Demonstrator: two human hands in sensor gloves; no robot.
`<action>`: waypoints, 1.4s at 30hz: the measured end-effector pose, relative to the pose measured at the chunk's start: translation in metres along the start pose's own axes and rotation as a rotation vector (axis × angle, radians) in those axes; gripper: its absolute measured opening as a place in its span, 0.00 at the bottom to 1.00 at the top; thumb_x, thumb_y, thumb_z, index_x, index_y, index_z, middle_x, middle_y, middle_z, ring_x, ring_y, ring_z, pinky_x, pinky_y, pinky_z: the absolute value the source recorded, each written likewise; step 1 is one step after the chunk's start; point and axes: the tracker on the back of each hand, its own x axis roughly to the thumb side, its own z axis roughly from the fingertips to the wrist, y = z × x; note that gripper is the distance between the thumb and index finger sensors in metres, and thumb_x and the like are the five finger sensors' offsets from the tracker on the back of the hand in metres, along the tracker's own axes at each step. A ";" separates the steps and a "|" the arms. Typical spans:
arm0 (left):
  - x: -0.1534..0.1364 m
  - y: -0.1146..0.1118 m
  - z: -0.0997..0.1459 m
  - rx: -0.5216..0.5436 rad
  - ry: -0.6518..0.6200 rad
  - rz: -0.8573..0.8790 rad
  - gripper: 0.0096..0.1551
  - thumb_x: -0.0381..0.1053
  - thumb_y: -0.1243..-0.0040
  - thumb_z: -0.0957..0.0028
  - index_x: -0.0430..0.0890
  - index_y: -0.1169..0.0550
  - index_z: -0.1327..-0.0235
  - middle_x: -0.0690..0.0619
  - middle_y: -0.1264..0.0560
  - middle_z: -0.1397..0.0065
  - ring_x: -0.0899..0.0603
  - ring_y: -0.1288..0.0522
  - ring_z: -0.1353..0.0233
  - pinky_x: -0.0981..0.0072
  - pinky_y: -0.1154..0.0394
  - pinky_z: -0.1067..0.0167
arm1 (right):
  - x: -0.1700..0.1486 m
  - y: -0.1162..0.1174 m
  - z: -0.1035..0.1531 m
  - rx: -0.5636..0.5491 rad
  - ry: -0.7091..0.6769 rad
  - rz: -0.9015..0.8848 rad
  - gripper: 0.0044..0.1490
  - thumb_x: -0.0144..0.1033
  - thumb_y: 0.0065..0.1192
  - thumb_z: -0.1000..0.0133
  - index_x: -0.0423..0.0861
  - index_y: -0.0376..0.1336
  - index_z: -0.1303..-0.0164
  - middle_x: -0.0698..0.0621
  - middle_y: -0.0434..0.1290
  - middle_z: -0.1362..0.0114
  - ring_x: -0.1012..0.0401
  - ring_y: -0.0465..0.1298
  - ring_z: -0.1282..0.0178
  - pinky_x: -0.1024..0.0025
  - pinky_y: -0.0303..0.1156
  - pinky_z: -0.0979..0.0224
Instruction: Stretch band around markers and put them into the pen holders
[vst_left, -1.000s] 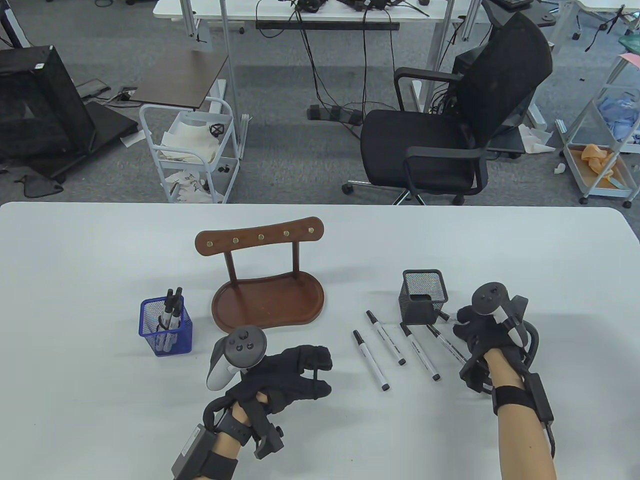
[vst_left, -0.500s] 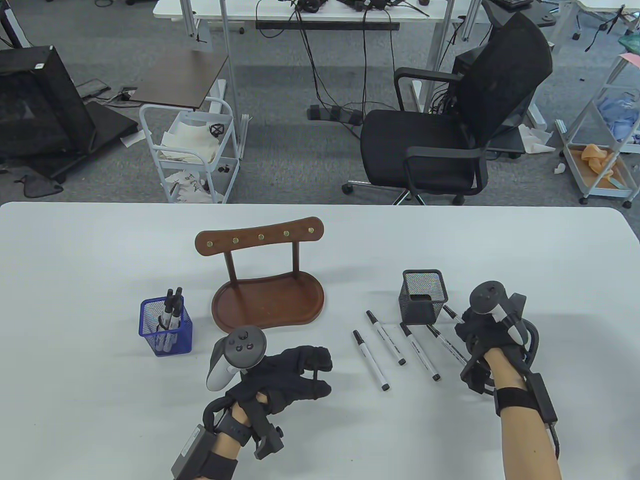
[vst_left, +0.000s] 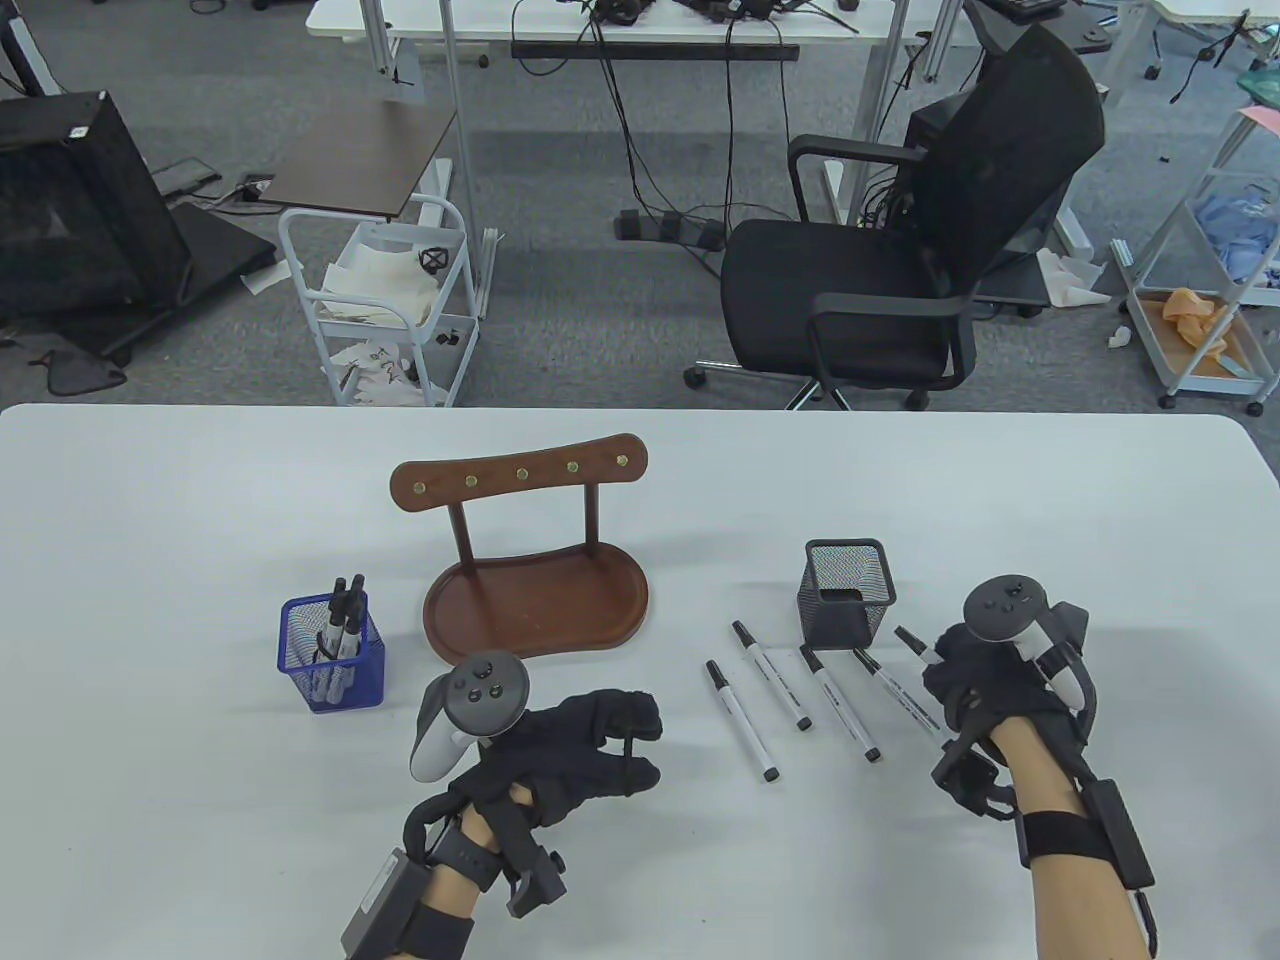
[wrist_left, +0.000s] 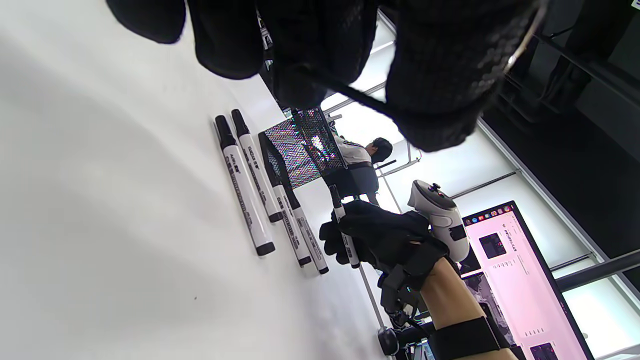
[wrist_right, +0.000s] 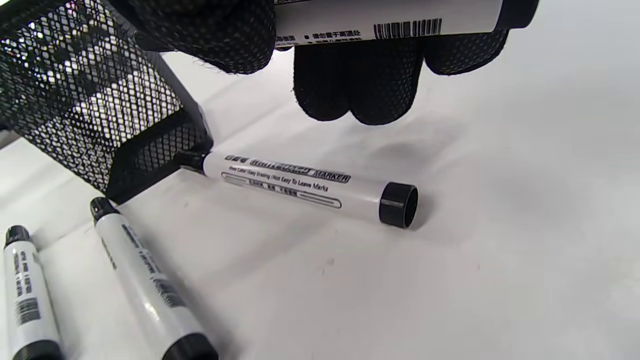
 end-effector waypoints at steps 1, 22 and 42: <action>0.000 0.000 0.000 -0.001 0.001 0.000 0.44 0.56 0.25 0.46 0.41 0.33 0.23 0.43 0.27 0.20 0.29 0.36 0.19 0.27 0.41 0.25 | 0.001 0.001 0.001 0.007 -0.007 -0.001 0.30 0.35 0.64 0.40 0.45 0.56 0.30 0.42 0.74 0.26 0.42 0.75 0.30 0.37 0.67 0.26; -0.002 0.000 0.000 -0.003 0.010 0.000 0.44 0.55 0.25 0.46 0.41 0.33 0.23 0.43 0.27 0.20 0.29 0.36 0.20 0.27 0.41 0.26 | 0.018 0.035 -0.004 -0.042 -0.017 0.171 0.38 0.42 0.67 0.42 0.49 0.54 0.24 0.48 0.67 0.30 0.49 0.70 0.38 0.42 0.63 0.28; -0.002 0.000 0.000 0.000 0.009 0.001 0.43 0.55 0.26 0.46 0.41 0.32 0.23 0.43 0.27 0.20 0.29 0.35 0.20 0.27 0.41 0.26 | 0.025 0.050 -0.012 -0.059 0.009 0.248 0.29 0.41 0.65 0.41 0.50 0.58 0.31 0.49 0.67 0.32 0.50 0.69 0.38 0.43 0.62 0.27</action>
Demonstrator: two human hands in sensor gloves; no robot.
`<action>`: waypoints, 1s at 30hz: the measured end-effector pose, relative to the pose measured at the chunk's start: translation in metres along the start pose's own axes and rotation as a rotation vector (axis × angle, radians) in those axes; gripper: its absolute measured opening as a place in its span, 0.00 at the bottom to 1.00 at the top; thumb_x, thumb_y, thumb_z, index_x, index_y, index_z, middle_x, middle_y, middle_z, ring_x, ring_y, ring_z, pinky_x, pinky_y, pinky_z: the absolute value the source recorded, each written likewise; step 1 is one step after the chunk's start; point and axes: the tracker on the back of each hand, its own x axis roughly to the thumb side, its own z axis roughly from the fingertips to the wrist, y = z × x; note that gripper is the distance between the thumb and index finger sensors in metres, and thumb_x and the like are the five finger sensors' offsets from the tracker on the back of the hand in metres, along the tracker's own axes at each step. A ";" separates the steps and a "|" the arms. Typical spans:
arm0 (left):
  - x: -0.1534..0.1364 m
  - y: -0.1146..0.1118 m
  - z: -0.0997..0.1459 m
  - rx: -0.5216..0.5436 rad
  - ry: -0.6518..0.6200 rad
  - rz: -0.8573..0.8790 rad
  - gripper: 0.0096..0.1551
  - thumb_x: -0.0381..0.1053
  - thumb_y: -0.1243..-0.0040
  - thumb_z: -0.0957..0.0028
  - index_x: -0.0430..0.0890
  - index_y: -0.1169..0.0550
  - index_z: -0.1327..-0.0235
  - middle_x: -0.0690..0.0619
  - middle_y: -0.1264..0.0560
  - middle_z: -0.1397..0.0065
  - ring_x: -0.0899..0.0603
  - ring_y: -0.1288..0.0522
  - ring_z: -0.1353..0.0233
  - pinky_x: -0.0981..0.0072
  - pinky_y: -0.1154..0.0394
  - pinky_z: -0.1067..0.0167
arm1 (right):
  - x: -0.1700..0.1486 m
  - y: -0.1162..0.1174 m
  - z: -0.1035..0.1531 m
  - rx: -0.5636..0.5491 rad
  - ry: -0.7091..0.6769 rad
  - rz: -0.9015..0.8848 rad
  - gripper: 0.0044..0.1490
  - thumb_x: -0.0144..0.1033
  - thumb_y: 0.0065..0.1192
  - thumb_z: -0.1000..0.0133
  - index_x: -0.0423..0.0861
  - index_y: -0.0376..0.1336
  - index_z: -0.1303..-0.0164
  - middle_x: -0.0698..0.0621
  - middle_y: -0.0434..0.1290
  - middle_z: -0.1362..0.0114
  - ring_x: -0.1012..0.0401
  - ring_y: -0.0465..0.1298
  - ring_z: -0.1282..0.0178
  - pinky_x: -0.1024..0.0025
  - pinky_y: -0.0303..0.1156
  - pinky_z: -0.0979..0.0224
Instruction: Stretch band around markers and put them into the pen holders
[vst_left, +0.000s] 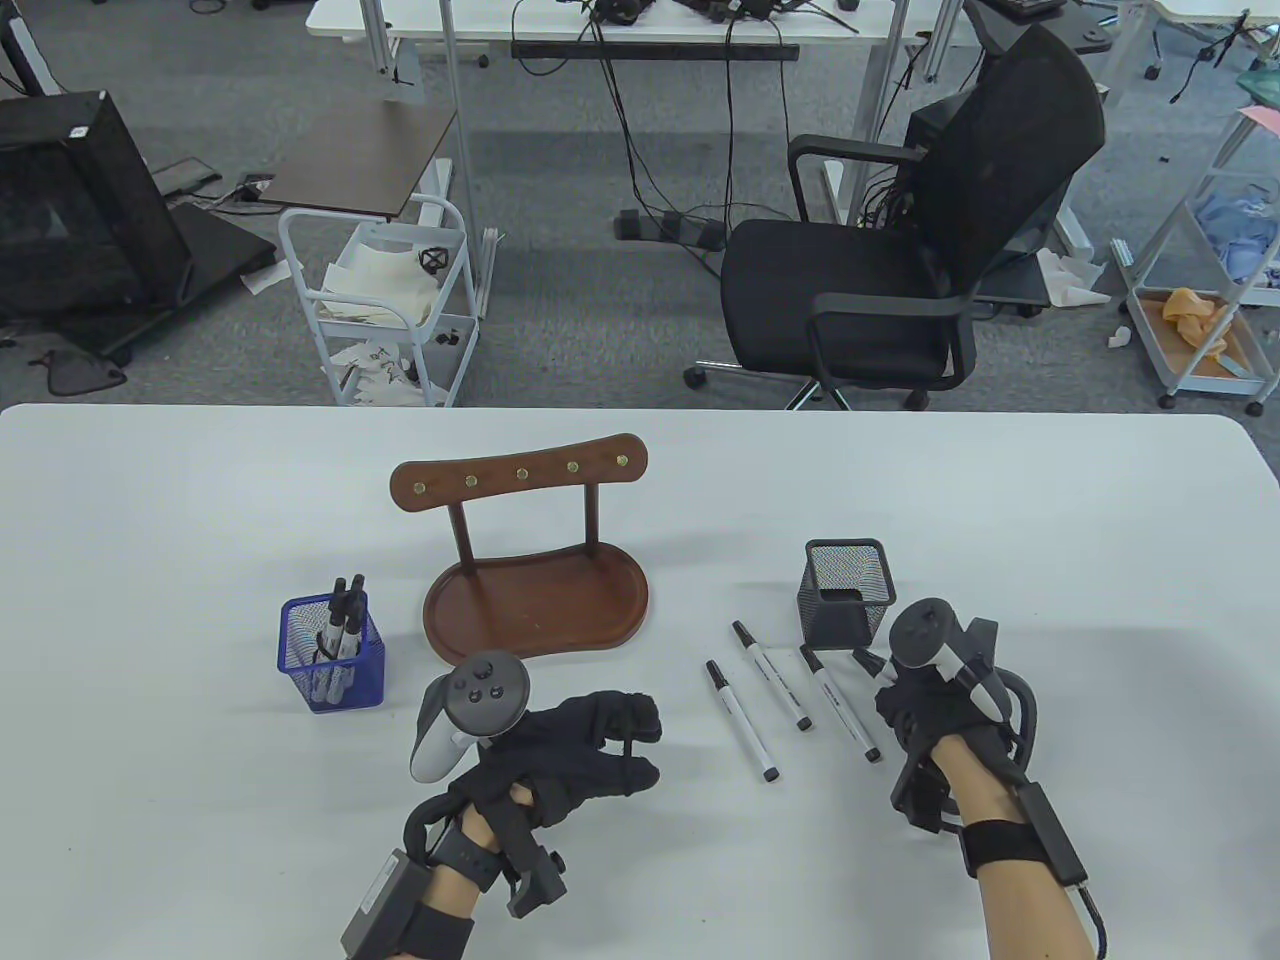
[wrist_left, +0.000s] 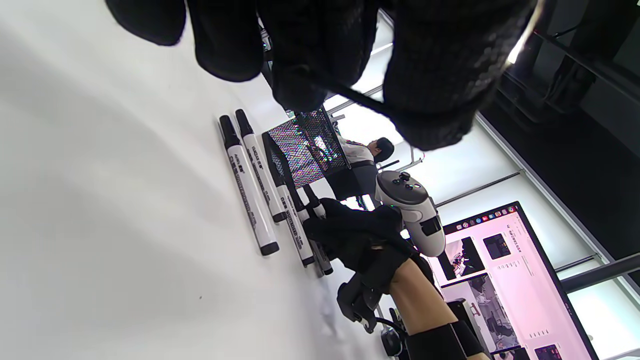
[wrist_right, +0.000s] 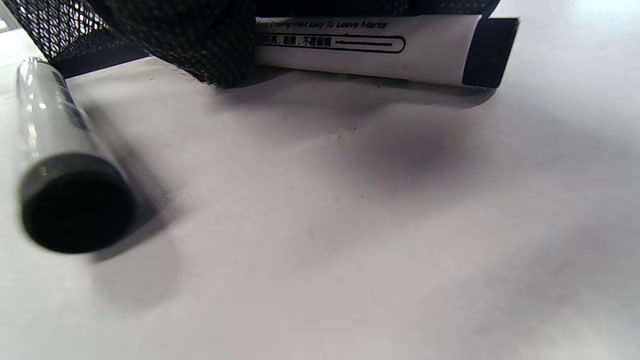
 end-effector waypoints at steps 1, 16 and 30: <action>0.000 0.000 0.000 0.000 -0.001 0.001 0.43 0.55 0.26 0.46 0.41 0.32 0.23 0.43 0.27 0.21 0.29 0.35 0.20 0.27 0.41 0.26 | 0.001 0.000 0.000 -0.003 -0.004 0.011 0.30 0.41 0.64 0.41 0.49 0.57 0.30 0.48 0.67 0.32 0.49 0.69 0.38 0.43 0.62 0.26; 0.000 0.000 0.001 0.001 -0.007 0.008 0.43 0.55 0.26 0.46 0.41 0.32 0.23 0.44 0.26 0.21 0.29 0.35 0.20 0.27 0.41 0.26 | 0.019 -0.012 0.020 0.021 -0.081 0.071 0.30 0.39 0.56 0.41 0.46 0.52 0.31 0.44 0.69 0.26 0.43 0.72 0.33 0.40 0.65 0.29; 0.000 0.001 0.001 -0.001 -0.013 0.009 0.42 0.55 0.26 0.46 0.41 0.32 0.23 0.43 0.26 0.21 0.29 0.35 0.20 0.27 0.41 0.26 | 0.036 -0.020 0.036 0.051 -0.142 0.042 0.31 0.40 0.54 0.40 0.48 0.49 0.29 0.47 0.73 0.29 0.44 0.77 0.33 0.35 0.69 0.29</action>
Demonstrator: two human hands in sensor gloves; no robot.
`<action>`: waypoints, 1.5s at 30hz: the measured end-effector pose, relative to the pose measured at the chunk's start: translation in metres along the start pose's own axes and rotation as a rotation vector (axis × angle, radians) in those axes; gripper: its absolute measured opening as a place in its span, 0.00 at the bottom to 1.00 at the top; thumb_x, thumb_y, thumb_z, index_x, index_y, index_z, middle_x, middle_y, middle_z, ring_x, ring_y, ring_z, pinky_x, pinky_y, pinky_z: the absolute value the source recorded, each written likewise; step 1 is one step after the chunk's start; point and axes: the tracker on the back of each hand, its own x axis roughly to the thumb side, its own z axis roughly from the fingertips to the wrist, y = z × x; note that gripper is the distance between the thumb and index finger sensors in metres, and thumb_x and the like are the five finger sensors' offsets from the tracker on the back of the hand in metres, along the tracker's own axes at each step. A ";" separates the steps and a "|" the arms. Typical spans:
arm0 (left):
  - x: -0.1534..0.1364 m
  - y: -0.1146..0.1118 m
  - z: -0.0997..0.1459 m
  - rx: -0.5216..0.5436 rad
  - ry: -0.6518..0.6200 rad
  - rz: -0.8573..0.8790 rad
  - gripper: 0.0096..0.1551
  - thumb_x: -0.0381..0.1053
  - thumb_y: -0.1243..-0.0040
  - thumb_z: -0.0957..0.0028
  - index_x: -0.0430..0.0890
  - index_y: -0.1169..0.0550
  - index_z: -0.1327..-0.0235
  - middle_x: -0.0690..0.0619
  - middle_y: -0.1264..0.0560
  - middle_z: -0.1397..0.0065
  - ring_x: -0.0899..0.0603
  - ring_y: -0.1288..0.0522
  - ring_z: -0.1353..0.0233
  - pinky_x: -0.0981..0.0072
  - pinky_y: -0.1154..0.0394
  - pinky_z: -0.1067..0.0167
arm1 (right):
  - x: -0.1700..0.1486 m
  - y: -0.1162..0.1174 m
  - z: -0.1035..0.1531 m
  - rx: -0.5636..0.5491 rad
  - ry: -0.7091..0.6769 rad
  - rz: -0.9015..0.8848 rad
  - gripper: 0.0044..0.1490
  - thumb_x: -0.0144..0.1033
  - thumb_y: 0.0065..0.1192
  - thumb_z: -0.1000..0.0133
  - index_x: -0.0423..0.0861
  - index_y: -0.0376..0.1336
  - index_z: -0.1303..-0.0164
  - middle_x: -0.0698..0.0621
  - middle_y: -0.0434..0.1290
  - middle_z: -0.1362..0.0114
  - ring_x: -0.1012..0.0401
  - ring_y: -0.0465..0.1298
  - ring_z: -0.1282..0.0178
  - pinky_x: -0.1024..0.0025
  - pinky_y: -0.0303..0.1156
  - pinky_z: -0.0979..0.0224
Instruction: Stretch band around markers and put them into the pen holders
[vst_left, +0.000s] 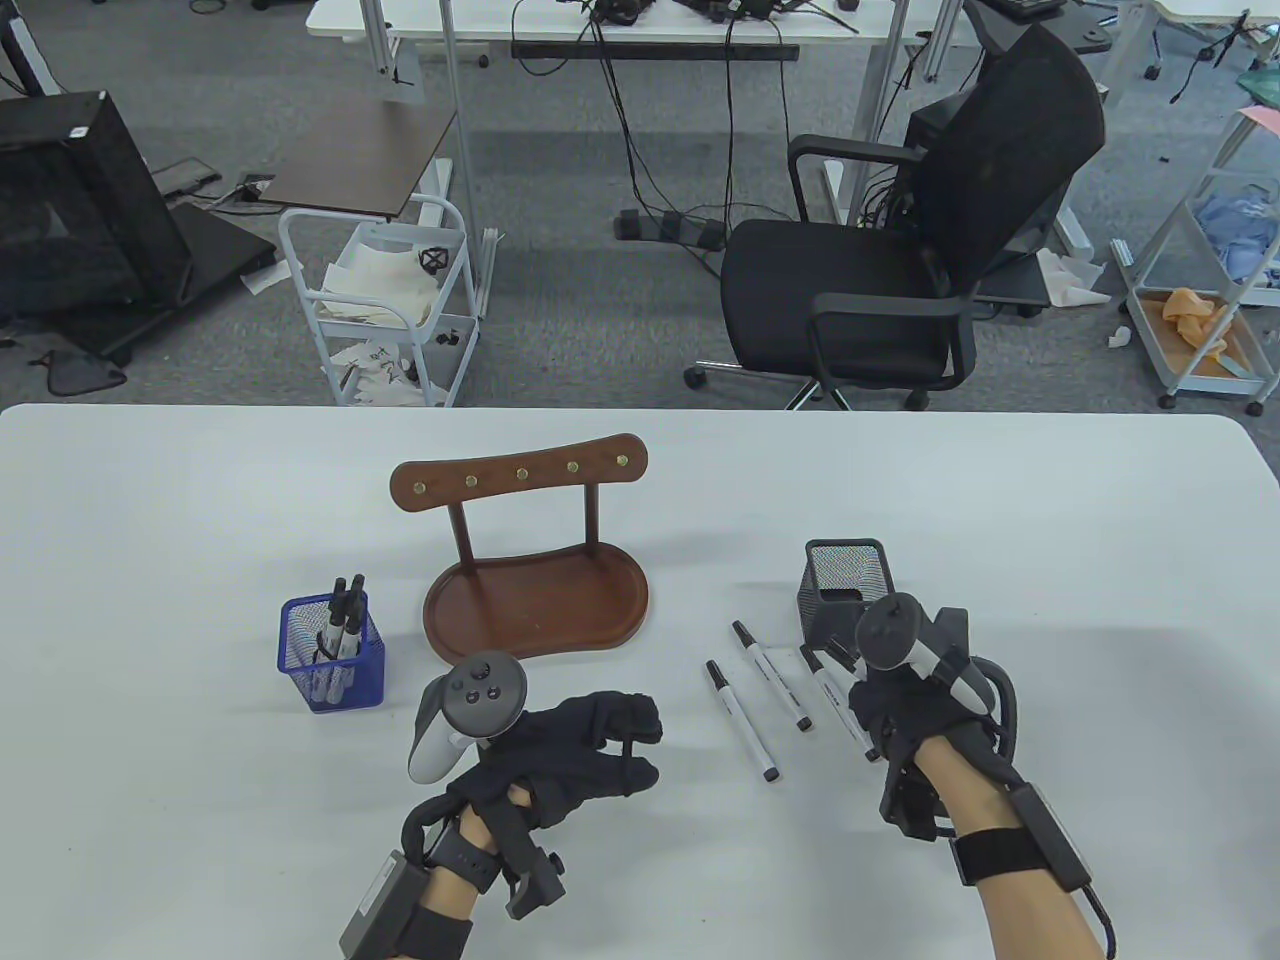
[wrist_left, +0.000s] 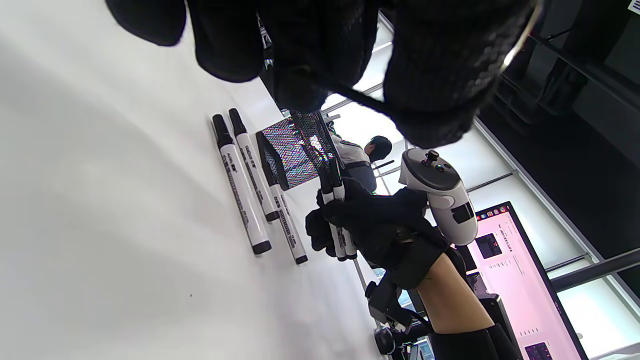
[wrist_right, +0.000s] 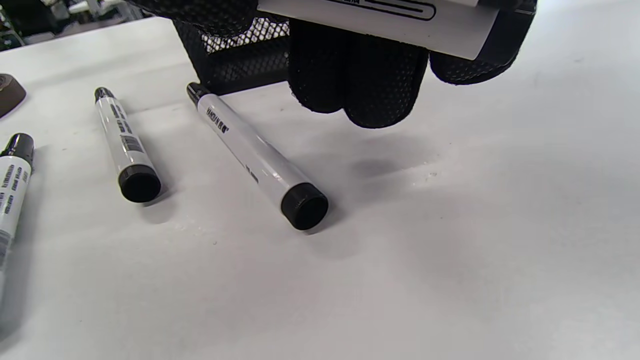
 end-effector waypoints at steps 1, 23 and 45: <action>0.000 0.000 0.000 0.000 0.000 0.000 0.42 0.55 0.26 0.46 0.41 0.32 0.23 0.43 0.26 0.21 0.29 0.35 0.20 0.27 0.41 0.26 | 0.001 0.001 -0.001 0.003 -0.004 -0.007 0.31 0.40 0.54 0.39 0.48 0.49 0.29 0.47 0.73 0.30 0.45 0.77 0.34 0.35 0.70 0.30; 0.000 0.001 0.001 0.005 0.001 0.000 0.42 0.55 0.26 0.46 0.41 0.32 0.23 0.44 0.26 0.21 0.29 0.35 0.20 0.27 0.41 0.26 | 0.006 0.019 -0.015 -0.045 0.011 -0.008 0.36 0.44 0.60 0.41 0.55 0.48 0.26 0.56 0.74 0.43 0.57 0.76 0.52 0.49 0.74 0.38; -0.001 0.001 0.001 0.006 0.005 -0.002 0.42 0.55 0.26 0.46 0.41 0.32 0.24 0.44 0.26 0.21 0.29 0.35 0.20 0.27 0.40 0.26 | 0.009 0.028 -0.022 -0.054 0.063 0.035 0.40 0.47 0.67 0.43 0.54 0.51 0.23 0.55 0.73 0.42 0.56 0.76 0.50 0.48 0.73 0.36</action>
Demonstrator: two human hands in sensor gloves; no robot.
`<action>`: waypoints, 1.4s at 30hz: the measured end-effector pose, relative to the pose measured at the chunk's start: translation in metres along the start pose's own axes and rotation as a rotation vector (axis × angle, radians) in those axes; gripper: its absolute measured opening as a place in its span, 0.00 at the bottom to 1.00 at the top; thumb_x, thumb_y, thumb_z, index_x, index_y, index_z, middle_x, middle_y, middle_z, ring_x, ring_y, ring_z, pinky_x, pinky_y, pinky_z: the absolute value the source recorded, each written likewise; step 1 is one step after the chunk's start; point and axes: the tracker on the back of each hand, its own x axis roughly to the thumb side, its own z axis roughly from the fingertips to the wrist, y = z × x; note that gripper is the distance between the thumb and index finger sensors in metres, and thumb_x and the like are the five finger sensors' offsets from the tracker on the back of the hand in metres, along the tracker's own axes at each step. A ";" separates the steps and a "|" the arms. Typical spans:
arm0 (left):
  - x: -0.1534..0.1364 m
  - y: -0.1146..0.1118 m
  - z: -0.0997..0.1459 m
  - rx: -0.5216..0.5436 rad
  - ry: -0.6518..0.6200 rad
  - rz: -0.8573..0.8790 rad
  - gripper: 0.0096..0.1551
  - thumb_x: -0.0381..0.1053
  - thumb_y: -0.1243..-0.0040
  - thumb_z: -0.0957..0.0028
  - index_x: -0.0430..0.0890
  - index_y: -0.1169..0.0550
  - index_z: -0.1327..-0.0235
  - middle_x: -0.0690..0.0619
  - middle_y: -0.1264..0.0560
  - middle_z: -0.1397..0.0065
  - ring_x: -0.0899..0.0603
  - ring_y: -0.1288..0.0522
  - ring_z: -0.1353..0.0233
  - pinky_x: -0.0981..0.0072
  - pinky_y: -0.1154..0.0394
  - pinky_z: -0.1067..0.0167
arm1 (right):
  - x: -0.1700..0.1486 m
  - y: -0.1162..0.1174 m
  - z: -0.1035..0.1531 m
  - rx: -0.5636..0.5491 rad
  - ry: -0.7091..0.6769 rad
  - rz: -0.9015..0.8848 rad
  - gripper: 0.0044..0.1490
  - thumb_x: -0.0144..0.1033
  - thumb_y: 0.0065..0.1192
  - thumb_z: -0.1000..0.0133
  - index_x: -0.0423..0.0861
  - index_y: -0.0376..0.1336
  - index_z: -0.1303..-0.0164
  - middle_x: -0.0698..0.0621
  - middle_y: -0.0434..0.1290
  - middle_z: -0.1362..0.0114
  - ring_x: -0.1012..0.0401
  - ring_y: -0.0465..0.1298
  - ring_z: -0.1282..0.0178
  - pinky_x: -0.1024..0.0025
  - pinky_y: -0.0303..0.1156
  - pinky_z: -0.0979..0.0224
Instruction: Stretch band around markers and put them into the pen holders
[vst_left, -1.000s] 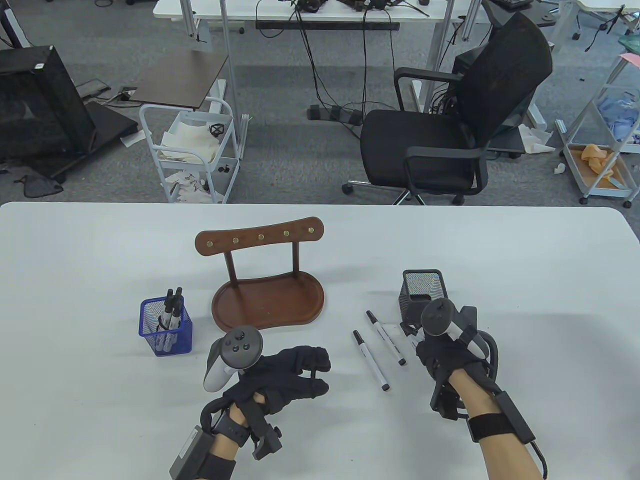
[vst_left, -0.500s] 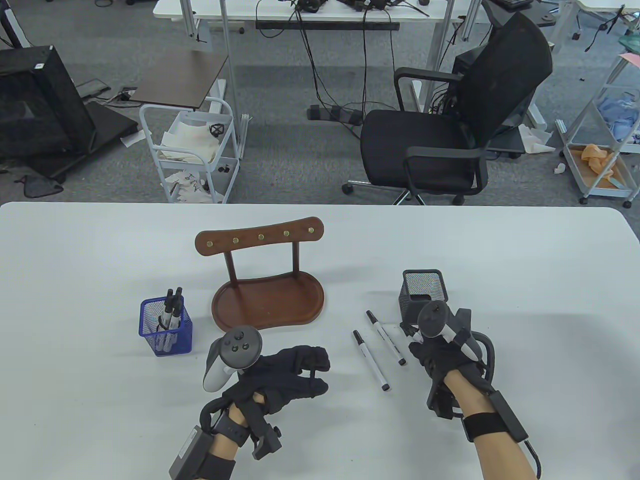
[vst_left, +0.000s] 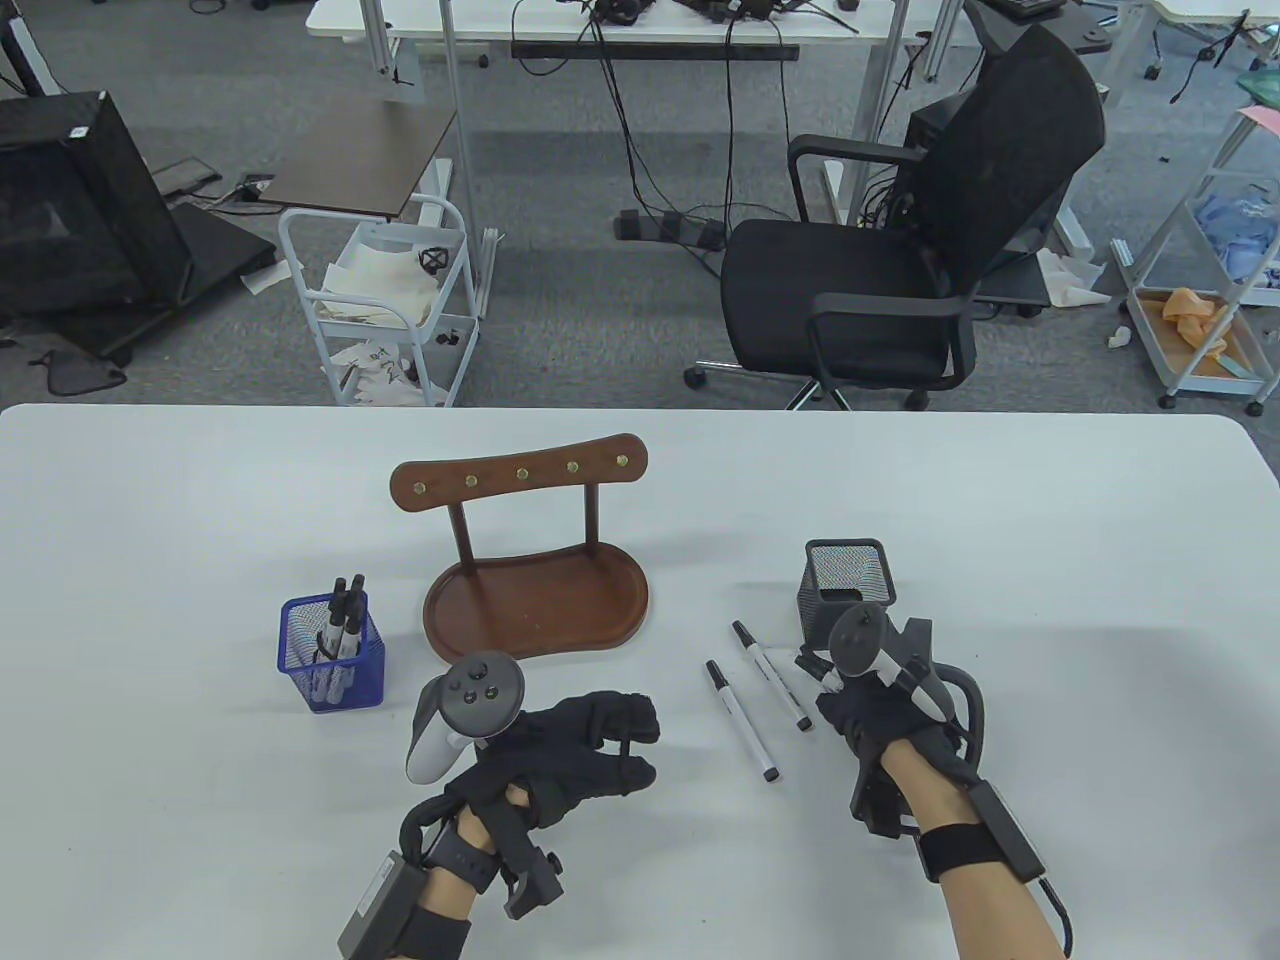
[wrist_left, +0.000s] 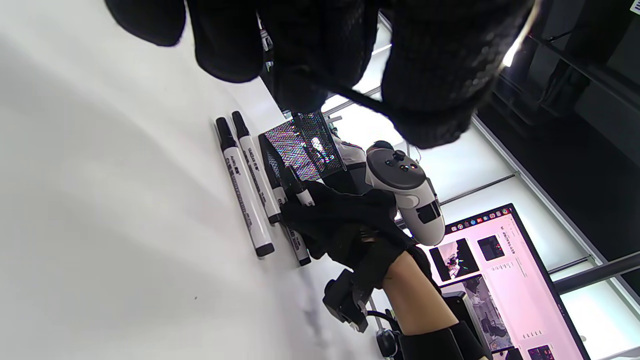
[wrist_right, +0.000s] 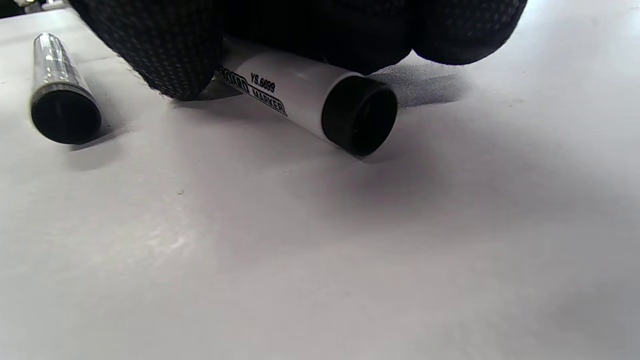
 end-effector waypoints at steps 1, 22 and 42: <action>0.000 0.000 0.000 0.000 0.001 0.000 0.42 0.55 0.26 0.46 0.41 0.32 0.24 0.43 0.26 0.21 0.29 0.35 0.20 0.27 0.40 0.26 | 0.000 0.000 0.000 -0.002 0.000 0.002 0.38 0.47 0.67 0.43 0.52 0.53 0.25 0.55 0.73 0.42 0.56 0.76 0.50 0.48 0.73 0.36; 0.000 0.000 0.000 0.000 0.000 0.002 0.42 0.55 0.26 0.46 0.41 0.32 0.24 0.44 0.26 0.21 0.29 0.35 0.20 0.27 0.40 0.26 | 0.007 -0.012 0.011 0.111 -0.082 -0.037 0.30 0.43 0.60 0.40 0.46 0.56 0.31 0.48 0.69 0.33 0.48 0.73 0.39 0.42 0.68 0.30; 0.000 0.000 0.000 0.005 0.000 0.002 0.42 0.55 0.26 0.46 0.41 0.32 0.24 0.44 0.26 0.21 0.29 0.35 0.20 0.27 0.41 0.26 | 0.041 -0.028 0.021 0.133 -0.170 -0.171 0.28 0.41 0.61 0.40 0.46 0.56 0.34 0.44 0.74 0.29 0.45 0.79 0.35 0.42 0.74 0.31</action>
